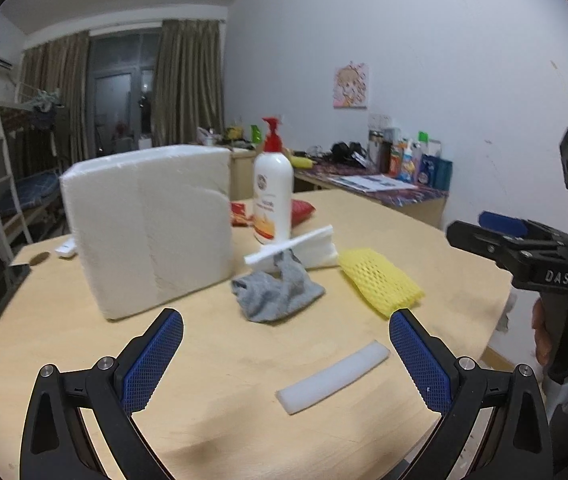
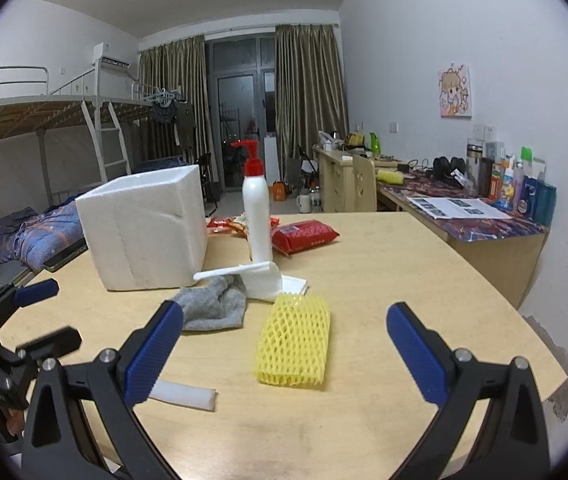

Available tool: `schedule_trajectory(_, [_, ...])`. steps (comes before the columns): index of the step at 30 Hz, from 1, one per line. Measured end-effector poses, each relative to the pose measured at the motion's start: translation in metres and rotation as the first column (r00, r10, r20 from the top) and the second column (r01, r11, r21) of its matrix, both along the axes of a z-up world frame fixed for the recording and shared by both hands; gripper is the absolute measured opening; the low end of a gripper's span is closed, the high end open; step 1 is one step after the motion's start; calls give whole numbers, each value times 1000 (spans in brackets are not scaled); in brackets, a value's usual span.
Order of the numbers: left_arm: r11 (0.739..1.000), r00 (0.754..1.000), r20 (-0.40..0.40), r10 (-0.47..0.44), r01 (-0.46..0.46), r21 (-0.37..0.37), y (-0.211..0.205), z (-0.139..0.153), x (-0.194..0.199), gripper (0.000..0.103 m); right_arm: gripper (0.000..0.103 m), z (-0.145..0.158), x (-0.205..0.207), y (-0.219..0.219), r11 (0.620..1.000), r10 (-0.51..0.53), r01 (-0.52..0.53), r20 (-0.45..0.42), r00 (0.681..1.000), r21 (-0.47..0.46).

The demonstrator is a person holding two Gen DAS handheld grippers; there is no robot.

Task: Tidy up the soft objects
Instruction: 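Approach the white foam strip and close the left gripper on it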

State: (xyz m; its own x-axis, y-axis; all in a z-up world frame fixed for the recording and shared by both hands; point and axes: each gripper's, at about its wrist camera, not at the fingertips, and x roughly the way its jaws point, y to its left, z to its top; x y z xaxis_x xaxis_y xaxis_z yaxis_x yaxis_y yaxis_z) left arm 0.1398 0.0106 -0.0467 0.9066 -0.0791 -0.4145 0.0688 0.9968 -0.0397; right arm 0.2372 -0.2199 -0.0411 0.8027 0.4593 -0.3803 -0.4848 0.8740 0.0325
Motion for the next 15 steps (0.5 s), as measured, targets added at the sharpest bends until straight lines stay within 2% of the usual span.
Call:
schedule_trajectory(8, [996,995,-55,-88,88,12,-14,-12,18,103,103,-8,15,2,1000,-2,1,-47,999,-16])
schedule_trajectory(15, [978,969,-133,-206,207,-7,-25,-26,32,103,103,-17,25,3,999,10,-13,-85,996,-37])
